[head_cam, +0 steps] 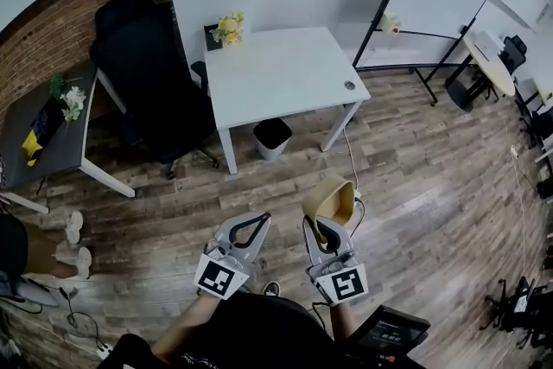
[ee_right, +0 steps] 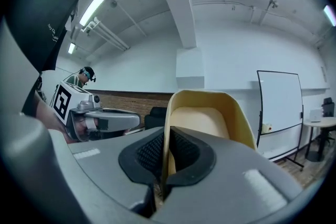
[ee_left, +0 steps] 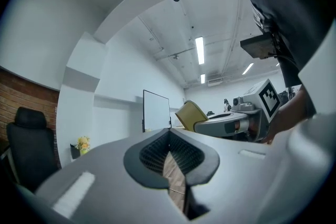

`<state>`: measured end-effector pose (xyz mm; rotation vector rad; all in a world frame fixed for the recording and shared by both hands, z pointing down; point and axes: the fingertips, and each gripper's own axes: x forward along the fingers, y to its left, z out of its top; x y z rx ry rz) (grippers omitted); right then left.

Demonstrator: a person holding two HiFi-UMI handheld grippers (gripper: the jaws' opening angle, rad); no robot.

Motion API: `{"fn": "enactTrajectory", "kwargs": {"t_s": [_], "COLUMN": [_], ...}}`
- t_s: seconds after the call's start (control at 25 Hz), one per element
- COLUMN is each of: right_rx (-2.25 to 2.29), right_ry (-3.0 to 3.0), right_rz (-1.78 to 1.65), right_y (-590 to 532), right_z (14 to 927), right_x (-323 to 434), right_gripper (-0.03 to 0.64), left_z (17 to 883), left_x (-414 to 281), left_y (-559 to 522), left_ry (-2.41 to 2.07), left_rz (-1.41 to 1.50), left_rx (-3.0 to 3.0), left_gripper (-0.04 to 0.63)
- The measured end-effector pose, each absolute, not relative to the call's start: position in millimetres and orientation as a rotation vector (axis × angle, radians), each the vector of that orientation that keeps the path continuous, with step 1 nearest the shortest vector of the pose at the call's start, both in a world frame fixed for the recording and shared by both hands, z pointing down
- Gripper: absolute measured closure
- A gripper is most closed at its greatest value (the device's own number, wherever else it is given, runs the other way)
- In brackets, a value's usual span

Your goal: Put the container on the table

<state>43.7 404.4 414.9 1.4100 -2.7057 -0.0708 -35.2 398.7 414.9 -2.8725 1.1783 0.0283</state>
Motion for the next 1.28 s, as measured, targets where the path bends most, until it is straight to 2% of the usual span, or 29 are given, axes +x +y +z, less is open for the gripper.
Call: {"fn": "enactTrajectory", "kwargs": {"t_s": [0.32,0.56,0.88,1.28], "right_rx": [1.439,1.424,1.398,1.358], "right_ry": [-2.633,-2.598,-2.651,-2.733], "right_rz": [-0.112,-0.113,-0.075,-0.005], "right_y": [334,293,205,66], "right_z": [401,408,428,427], "right_x": [16,17,51,133], "right_gripper": [0.598,0.598,0.598,0.599], "left_z": [395,417,431,418], "left_x": [-52,-52,-17,58], "left_y": [320,271,185,63], "left_ry": [1.015,1.065,1.101,1.201], "left_rz": [0.135,0.080,-0.016,-0.098], "left_rx": [-2.832,-2.949,-2.905,-2.849], "left_gripper": [0.594,0.594,0.594,0.594]}}
